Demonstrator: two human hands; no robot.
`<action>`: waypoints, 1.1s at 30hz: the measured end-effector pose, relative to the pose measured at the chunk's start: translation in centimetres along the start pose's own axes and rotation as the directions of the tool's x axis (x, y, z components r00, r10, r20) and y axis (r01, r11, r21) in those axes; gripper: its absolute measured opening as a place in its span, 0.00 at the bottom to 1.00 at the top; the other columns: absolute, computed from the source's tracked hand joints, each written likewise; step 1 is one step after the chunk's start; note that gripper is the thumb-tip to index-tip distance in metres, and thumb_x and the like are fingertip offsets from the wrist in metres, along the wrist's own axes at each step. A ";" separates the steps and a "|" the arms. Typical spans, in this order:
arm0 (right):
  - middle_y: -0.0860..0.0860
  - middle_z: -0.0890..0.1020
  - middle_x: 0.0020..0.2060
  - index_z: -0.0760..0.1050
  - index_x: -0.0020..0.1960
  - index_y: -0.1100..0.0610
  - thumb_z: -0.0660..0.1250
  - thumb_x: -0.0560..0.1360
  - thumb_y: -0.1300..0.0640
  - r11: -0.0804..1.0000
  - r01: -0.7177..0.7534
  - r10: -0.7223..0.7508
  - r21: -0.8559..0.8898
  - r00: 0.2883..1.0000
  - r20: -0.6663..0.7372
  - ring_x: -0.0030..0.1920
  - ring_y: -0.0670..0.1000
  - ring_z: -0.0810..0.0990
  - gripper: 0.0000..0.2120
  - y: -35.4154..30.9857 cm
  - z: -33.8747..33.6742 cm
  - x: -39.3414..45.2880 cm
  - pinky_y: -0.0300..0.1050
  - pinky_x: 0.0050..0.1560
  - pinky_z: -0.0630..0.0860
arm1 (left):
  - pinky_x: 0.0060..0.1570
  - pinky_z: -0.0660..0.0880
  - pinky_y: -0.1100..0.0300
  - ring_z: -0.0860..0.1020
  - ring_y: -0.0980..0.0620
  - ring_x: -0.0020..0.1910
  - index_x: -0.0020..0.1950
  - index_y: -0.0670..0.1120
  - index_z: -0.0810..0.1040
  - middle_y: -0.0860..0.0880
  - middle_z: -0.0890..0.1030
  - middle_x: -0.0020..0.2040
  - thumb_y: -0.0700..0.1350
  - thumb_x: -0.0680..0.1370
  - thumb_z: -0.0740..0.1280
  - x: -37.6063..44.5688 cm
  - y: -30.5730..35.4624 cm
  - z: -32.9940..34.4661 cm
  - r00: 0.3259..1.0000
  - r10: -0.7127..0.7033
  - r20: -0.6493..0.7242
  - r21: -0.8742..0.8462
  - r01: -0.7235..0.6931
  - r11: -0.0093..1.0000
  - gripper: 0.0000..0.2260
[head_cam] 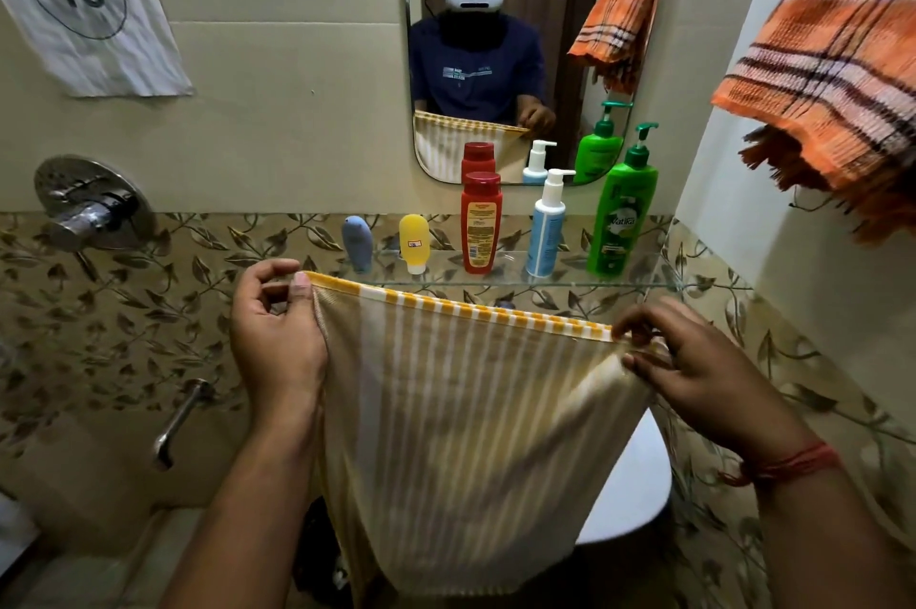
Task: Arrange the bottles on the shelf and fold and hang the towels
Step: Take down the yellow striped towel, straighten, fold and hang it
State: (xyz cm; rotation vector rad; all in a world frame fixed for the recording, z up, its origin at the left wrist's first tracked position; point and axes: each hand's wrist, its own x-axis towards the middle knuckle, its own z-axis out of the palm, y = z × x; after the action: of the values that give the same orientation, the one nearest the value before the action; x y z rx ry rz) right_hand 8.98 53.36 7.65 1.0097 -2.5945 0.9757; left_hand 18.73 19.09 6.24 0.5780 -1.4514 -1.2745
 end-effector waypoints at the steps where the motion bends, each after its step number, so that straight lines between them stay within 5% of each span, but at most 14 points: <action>1: 0.43 0.75 0.51 0.78 0.54 0.51 0.73 0.73 0.64 1.000 -0.025 0.025 0.017 1.000 -0.012 0.53 0.35 0.73 0.13 0.1 0.0 0.0 0.24 0.48 0.68 | 0.48 0.79 0.57 0.80 0.57 0.45 0.52 0.54 0.77 0.55 0.81 0.47 0.41 0.80 0.68 0.1 0.0 0.0 1.000 -0.005 -0.007 -0.002 0.005 1.000 0.07; 4: 0.38 0.75 0.51 0.78 0.54 0.48 0.73 0.74 0.63 0.996 -0.088 0.088 0.010 0.996 0.009 0.53 0.34 0.73 0.14 0.3 -0.2 0.1 0.26 0.48 0.68 | 0.49 0.80 0.56 0.79 0.57 0.45 0.51 0.55 0.77 0.56 0.80 0.46 0.41 0.80 0.68 0.2 0.0 0.0 1.000 -0.005 -0.012 -0.001 0.005 1.000 0.08; 8: 0.39 0.82 0.40 0.82 0.49 0.48 0.74 0.73 0.63 0.992 -0.129 0.129 -0.001 0.991 -0.022 0.43 0.35 0.79 0.11 0.7 -0.2 0.1 0.33 0.40 0.71 | 0.51 0.81 0.51 0.80 0.55 0.47 0.47 0.61 0.76 0.54 0.81 0.47 0.42 0.80 0.68 0.0 0.0 0.2 1.000 -0.016 -0.012 0.000 0.016 1.000 0.12; 12: 0.45 0.83 0.34 0.83 0.50 0.50 0.69 0.77 0.63 0.960 -0.184 0.187 0.209 0.982 0.003 0.32 0.40 0.78 0.10 0.8 -0.5 -0.2 0.33 0.32 0.72 | 0.53 0.81 0.47 0.81 0.53 0.48 0.48 0.60 0.77 0.54 0.81 0.48 0.43 0.80 0.68 0.4 -0.2 0.0 0.999 -0.034 -0.029 0.003 0.034 0.999 0.10; 15: 0.40 0.84 0.36 0.83 0.50 0.48 0.66 0.78 0.64 0.925 -0.173 0.179 0.339 0.984 0.014 0.32 0.40 0.78 0.12 0.6 -1.1 -0.4 0.32 0.33 0.73 | 0.52 0.82 0.48 0.81 0.54 0.48 0.52 0.57 0.78 0.55 0.82 0.48 0.43 0.80 0.68 0.6 -0.5 -0.1 0.999 -0.042 -0.027 0.001 0.042 0.999 0.08; 17: 0.49 0.85 0.40 0.84 0.52 0.48 0.67 0.77 0.64 0.891 -0.162 0.165 0.425 0.986 0.029 0.32 0.44 0.77 0.13 0.5 -1.3 -0.5 0.40 0.34 0.75 | 0.52 0.81 0.49 0.81 0.53 0.49 0.52 0.57 0.78 0.52 0.82 0.50 0.43 0.80 0.68 0.6 -0.7 -0.1 0.998 -0.050 -0.027 0.005 0.050 0.999 0.07; 20: 0.63 0.80 0.42 0.85 0.50 0.54 0.70 0.73 0.60 0.721 -0.138 0.132 0.679 0.989 0.062 0.34 0.56 0.75 0.08 -0.2 -1.5 -1.1 0.45 0.30 0.74 | 0.52 0.81 0.48 0.80 0.52 0.49 0.53 0.57 0.77 0.50 0.81 0.51 0.44 0.80 0.68 0.6 -0.8 -0.1 0.998 -0.064 -0.021 0.019 0.064 0.998 0.07; 23: 0.60 0.82 0.40 0.85 0.45 0.62 0.82 0.62 0.50 0.453 -0.208 0.062 0.867 0.977 0.202 0.35 0.56 0.80 0.19 -1.0 -1.6 -1.5 0.45 0.31 0.78 | 0.49 0.80 0.52 0.80 0.51 0.50 0.55 0.55 0.78 0.50 0.81 0.51 0.44 0.81 0.67 0.3 -0.4 0.3 0.998 -0.060 0.016 0.028 0.059 0.998 0.06; 26: 0.61 0.83 0.43 0.84 0.49 0.64 0.82 0.63 0.56 0.313 -0.232 -0.107 0.921 0.955 0.277 0.41 0.57 0.83 0.19 -2.4 -1.2 -1.7 0.48 0.38 0.82 | 0.43 0.77 0.60 0.79 0.56 0.46 0.57 0.52 0.78 0.54 0.80 0.48 0.44 0.81 0.67 -0.7 0.4 1.3 0.997 -0.053 0.060 0.033 0.052 0.998 0.06; 30: 0.64 0.82 0.51 0.80 0.59 0.64 0.74 0.71 0.67 0.364 -0.188 -0.265 0.912 0.918 0.295 0.50 0.59 0.83 0.16 -5.1 -0.8 -1.2 0.49 0.50 0.81 | 0.42 0.74 0.62 0.79 0.54 0.45 0.53 0.55 0.78 0.49 0.81 0.48 0.43 0.81 0.67 -2.4 1.0 2.5 0.982 -0.011 0.190 -0.005 0.012 1.000 0.07; 33: 0.62 0.83 0.49 0.82 0.57 0.61 0.67 0.74 0.74 0.633 -0.076 -0.244 0.771 0.925 0.292 0.49 0.59 0.84 0.16 -7.4 -0.7 -0.4 0.46 0.52 0.81 | 0.41 0.76 0.62 0.79 0.52 0.43 0.51 0.58 0.78 0.47 0.81 0.45 0.43 0.81 0.68 -3.9 1.9 3.3 0.945 0.002 0.327 -0.054 0.016 0.998 0.09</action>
State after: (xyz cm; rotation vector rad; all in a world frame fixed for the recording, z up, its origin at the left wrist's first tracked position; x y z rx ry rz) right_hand 14.07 49.98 11.83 1.6233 -2.3147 2.1695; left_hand 17.51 24.37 6.90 0.3431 -1.6793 -1.4627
